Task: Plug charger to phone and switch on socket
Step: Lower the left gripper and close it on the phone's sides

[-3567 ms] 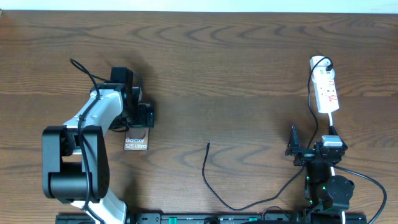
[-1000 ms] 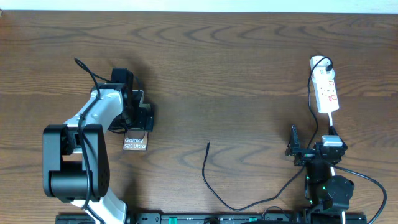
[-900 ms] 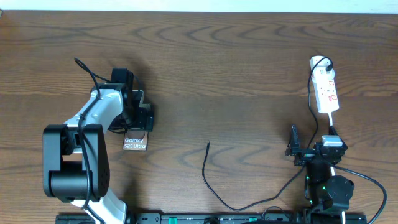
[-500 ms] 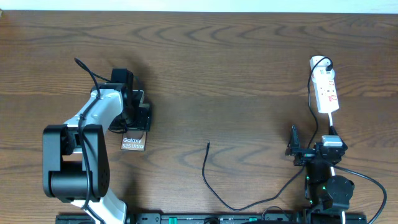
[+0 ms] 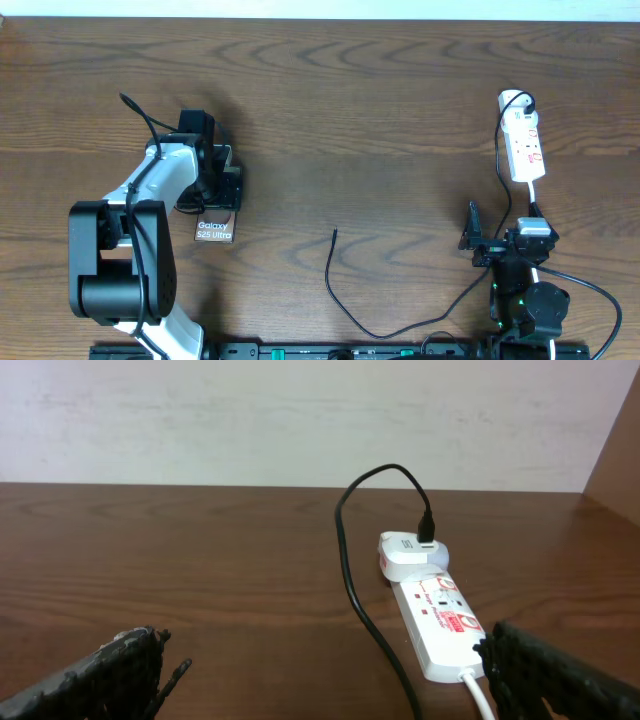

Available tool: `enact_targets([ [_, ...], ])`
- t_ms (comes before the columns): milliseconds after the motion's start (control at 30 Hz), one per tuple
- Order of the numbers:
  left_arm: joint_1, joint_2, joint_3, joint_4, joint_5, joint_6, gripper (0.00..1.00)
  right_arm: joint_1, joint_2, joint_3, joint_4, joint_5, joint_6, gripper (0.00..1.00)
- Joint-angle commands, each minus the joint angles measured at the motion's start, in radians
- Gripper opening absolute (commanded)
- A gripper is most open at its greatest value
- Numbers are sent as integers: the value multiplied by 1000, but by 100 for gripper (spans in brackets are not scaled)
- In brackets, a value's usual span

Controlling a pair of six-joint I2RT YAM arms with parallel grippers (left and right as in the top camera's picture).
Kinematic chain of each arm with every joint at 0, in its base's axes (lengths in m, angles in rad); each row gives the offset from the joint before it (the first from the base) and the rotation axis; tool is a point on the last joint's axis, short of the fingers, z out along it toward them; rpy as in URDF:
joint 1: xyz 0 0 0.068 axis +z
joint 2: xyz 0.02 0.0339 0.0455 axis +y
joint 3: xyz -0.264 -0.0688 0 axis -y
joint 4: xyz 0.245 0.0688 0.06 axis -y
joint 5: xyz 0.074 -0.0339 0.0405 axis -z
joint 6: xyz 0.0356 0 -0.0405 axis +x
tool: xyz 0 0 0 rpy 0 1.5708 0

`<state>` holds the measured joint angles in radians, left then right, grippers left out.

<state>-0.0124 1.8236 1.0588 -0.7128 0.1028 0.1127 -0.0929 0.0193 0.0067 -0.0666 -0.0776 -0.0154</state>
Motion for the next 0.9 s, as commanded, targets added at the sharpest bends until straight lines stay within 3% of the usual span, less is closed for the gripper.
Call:
enact_targets([
  [0,-1,19,-10,0,18,11,76,3,-3,-1,-4,0,0,99],
  [67,-1,19,-10,0,17,11,85,3,-3,-1,-4,0,0,99],
  [200,-1,19,-10,0,17,11,87,3,-3,-1,-4,0,0,99],
  [867,-1,19,-10,0,17,15,81,3,-3,-1,-4,0,0,99],
])
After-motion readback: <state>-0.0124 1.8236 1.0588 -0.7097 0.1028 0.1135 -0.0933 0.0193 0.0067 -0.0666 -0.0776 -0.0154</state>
